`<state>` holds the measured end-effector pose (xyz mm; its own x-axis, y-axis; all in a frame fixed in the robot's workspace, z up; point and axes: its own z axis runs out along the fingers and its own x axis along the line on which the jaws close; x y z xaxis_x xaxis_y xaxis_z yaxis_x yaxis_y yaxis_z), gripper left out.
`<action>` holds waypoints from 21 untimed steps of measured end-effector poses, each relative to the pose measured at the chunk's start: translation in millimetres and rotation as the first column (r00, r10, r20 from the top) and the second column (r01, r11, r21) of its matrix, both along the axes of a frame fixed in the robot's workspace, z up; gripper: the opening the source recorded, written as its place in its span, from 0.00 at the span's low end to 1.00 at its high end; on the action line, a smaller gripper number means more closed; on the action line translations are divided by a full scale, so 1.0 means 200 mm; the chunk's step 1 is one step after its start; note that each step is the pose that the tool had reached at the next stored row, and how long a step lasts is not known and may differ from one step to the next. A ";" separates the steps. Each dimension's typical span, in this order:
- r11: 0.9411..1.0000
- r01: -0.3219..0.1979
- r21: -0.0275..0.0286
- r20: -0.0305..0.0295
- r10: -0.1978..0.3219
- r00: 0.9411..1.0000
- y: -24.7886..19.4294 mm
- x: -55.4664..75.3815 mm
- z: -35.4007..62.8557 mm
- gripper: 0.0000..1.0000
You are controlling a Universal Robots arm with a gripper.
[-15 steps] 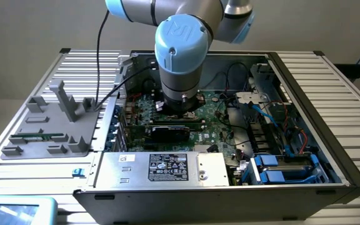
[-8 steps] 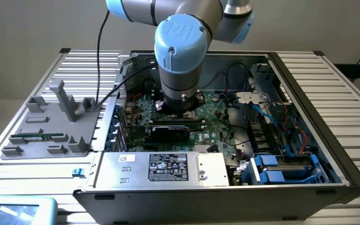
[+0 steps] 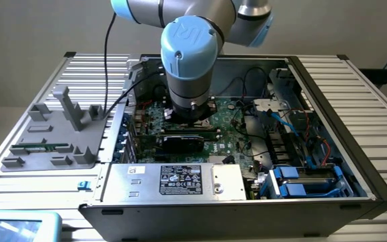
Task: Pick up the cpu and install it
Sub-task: 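Install the second cpu locking lever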
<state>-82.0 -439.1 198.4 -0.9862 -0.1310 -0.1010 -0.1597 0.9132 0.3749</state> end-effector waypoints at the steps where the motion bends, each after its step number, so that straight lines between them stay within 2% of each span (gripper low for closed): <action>1: 1.000 0.000 0.000 0.000 0.000 1.000 -0.003 0.00 -0.001 0.09; 3: 1.000 0.000 0.000 0.000 0.000 1.000 -0.012 -0.01 -0.001 0.09; 6: 1.000 0.000 0.000 0.000 0.000 1.000 -0.036 -0.01 -0.002 0.09; 8: 1.000 0.000 0.000 0.000 0.000 1.000 -0.043 -0.01 -0.002 0.09; 9: 1.000 0.000 0.000 0.000 0.000 1.000 -0.043 -0.01 -0.002 0.09; 11: 1.000 0.000 0.003 0.006 0.000 1.000 -0.044 -0.01 -0.007 0.09; 21: 1.000 0.000 0.003 0.006 0.000 1.000 -0.040 -0.01 -0.008 0.09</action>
